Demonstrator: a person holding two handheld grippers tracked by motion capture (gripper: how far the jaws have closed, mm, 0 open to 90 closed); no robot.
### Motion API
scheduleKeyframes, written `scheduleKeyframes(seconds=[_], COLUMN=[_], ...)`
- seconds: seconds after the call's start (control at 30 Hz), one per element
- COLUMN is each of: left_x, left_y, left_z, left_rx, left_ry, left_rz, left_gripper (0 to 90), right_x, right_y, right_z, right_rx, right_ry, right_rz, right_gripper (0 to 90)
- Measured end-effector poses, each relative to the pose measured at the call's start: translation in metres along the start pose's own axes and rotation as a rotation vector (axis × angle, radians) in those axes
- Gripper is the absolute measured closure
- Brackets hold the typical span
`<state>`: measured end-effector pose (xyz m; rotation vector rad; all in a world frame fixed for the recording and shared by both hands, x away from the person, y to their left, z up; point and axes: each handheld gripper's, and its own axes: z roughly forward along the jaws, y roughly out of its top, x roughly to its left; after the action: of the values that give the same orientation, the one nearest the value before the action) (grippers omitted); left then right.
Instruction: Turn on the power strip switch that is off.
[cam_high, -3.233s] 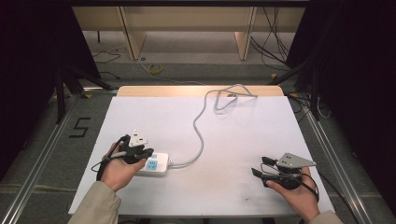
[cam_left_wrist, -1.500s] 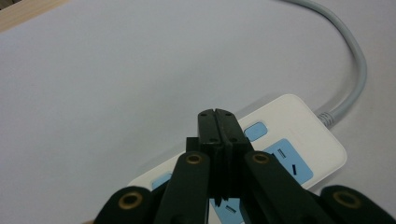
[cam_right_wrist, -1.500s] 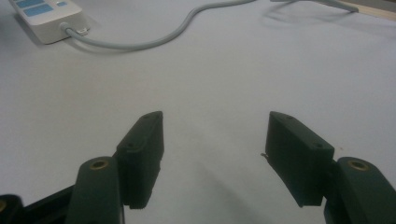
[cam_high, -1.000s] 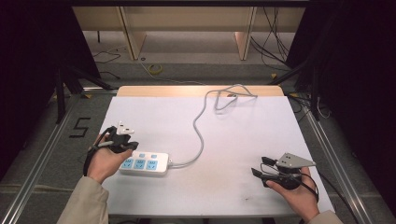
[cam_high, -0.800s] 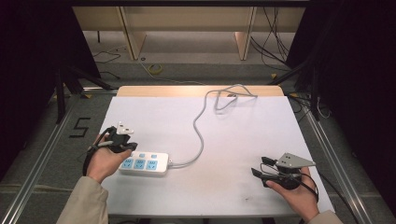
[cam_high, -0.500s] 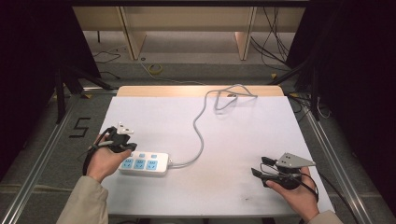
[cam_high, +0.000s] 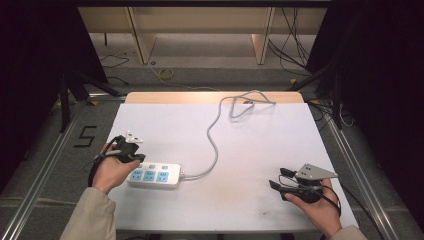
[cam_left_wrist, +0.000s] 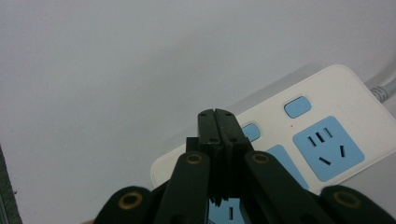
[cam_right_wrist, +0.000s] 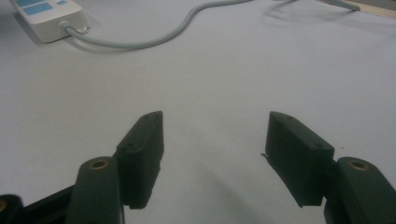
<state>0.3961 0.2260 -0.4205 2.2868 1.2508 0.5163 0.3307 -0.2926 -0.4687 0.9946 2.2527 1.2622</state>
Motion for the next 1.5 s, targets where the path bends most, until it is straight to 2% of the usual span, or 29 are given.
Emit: scheduleKeyframes(seconds=[0.53,1.03,1.5], left_x=[0.003,0.004,0.006], left_y=[-0.002,-0.004,-0.005], left_z=[0.007,0.011,0.013], left_rx=[0.052,0.099,0.123], left_ry=[-0.016,-0.010,-0.009], left_rz=[-0.005,0.002,-0.002], left_gripper=[89.7,89.7,89.7], right_x=[0.000,0.000,0.000], right_y=[0.000,0.000,0.000], right_z=[0.000,0.000,0.000], right_rx=[-0.001,-0.002,0.000], right_ry=[0.000,0.002,0.001], right_rz=[0.000,-0.002,-0.001], right_gripper=[38.1,38.0,38.0])
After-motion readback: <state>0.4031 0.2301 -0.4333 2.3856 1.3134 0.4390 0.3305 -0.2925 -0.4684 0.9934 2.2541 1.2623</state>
